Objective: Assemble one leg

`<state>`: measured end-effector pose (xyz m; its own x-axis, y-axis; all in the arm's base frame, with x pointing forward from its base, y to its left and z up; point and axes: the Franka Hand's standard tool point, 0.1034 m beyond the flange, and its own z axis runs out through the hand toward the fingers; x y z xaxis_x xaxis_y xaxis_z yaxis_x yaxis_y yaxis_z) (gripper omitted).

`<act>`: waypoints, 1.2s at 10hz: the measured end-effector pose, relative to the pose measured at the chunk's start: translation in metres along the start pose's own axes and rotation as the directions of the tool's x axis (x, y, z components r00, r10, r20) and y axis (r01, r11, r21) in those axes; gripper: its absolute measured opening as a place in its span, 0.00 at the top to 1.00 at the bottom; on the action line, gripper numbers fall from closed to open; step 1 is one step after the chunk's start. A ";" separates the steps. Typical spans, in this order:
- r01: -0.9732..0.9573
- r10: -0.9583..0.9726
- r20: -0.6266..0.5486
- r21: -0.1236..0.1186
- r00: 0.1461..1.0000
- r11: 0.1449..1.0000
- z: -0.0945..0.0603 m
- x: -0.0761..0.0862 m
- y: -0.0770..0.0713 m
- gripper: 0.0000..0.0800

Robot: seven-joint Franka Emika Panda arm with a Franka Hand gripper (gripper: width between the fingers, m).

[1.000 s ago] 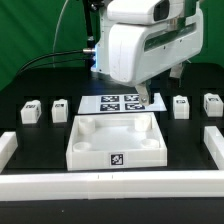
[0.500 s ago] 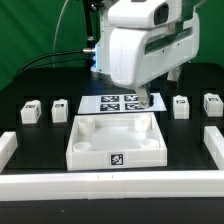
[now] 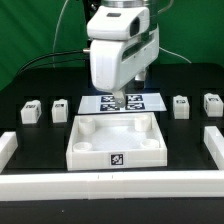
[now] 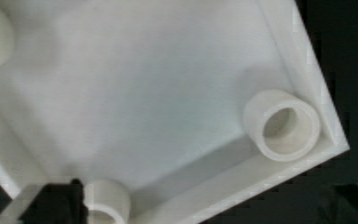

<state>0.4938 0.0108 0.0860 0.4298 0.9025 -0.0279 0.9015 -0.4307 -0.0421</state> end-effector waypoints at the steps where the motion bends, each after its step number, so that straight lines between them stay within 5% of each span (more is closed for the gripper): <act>1: 0.000 0.000 0.001 0.002 1.000 1.000 0.001 0.000 0.000 0.19; 4: 0.078 -0.078 0.002 -0.003 0.997 0.997 0.003 -0.004 -0.001 0.19; 6: 0.283 -0.284 -0.009 -0.047 0.959 0.958 0.012 -0.018 -0.009 0.19; 9: 0.455 -0.454 0.049 -0.013 0.890 0.890 0.034 -0.021 -0.031 0.19; 11: 0.452 -0.452 0.045 0.015 0.891 0.892 0.043 -0.038 -0.039 0.19; 12: 0.451 -0.451 0.046 0.012 0.891 0.892 0.041 -0.036 -0.037 0.19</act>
Offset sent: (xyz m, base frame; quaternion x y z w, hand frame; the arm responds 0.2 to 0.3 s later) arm 0.0000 0.0000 0.0000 0.0000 0.0000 0.0000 1.0000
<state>0.4427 -0.0059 0.0474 -0.0259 0.9983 -0.0520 0.9978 0.0226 -0.0617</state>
